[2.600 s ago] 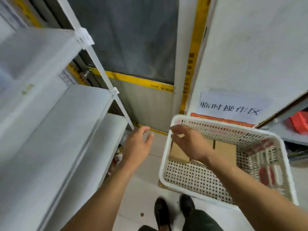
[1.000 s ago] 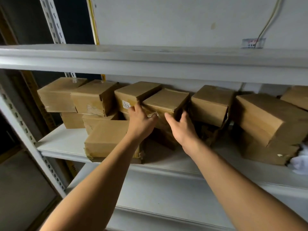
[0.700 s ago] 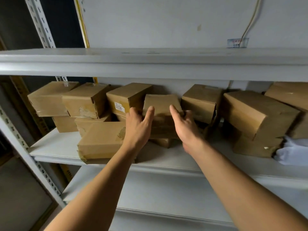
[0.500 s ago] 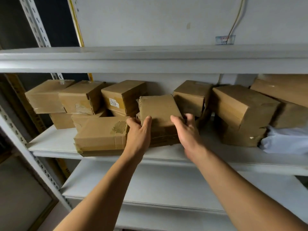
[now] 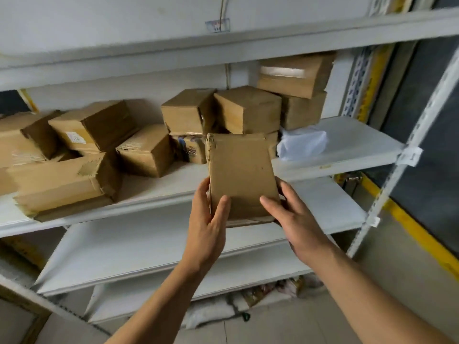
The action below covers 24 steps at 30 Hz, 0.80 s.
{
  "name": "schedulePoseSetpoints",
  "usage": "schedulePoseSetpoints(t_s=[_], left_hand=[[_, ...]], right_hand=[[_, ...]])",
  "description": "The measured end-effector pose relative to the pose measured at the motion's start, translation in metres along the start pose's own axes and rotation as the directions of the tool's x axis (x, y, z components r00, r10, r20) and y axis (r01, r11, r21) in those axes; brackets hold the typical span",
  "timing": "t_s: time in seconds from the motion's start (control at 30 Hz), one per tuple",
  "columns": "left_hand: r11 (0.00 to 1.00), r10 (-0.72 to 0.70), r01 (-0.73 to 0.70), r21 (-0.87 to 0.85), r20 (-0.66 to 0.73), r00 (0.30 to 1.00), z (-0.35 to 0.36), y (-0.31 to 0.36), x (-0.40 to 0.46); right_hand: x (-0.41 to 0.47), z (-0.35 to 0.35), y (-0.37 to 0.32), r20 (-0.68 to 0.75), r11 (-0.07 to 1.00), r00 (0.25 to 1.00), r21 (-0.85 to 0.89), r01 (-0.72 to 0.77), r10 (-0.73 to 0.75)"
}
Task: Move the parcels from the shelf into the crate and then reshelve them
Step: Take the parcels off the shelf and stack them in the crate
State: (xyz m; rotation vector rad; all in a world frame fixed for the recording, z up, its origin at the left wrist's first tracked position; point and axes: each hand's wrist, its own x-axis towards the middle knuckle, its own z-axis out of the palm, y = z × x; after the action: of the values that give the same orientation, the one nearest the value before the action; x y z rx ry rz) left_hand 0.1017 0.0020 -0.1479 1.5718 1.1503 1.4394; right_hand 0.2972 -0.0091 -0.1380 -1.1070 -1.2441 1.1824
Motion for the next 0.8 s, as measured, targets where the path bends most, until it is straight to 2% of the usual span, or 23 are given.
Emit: schedulePoseSetpoints(t_s=[0.1,0.2,0.27,0.37,0.53,0.7,0.8], left_hand=[[0.999,-0.034,0.038,-0.021,0.154,0.987,0.053,-0.001,-0.020],[0.998,-0.059,0.055,0.022,0.321,0.945,0.107,-0.008,-0.038],[0.996,-0.087,0.075,0.046,0.417,0.905,0.142,-0.017,-0.049],[0.987,-0.158,0.139,0.076,0.568,0.808,0.196,-0.038,-0.066],[0.964,-0.264,0.177,0.198,0.774,0.575,0.283,-0.083,-0.105],[0.944,-0.314,0.192,0.269,0.911,0.267,0.353,-0.126,-0.159],[0.932,-0.335,0.187,0.309,0.933,0.128,0.385,-0.154,-0.190]], right_hand=[[-0.041,-0.053,0.018,-0.134,0.999,0.990,-0.017,-0.038,0.035],[-0.081,-0.100,0.038,-0.293,0.997,0.953,0.015,-0.072,0.073],[-0.105,-0.129,0.058,-0.402,0.993,0.909,0.039,-0.108,0.114],[-0.144,-0.169,0.089,-0.564,0.983,0.806,0.103,-0.149,0.181],[-0.220,-0.212,0.139,-0.697,0.963,0.670,0.118,-0.243,0.255],[-0.288,-0.229,0.199,-0.824,0.925,0.436,0.262,-0.274,0.363],[-0.319,-0.233,0.234,-0.848,0.900,0.325,0.338,-0.276,0.418]])
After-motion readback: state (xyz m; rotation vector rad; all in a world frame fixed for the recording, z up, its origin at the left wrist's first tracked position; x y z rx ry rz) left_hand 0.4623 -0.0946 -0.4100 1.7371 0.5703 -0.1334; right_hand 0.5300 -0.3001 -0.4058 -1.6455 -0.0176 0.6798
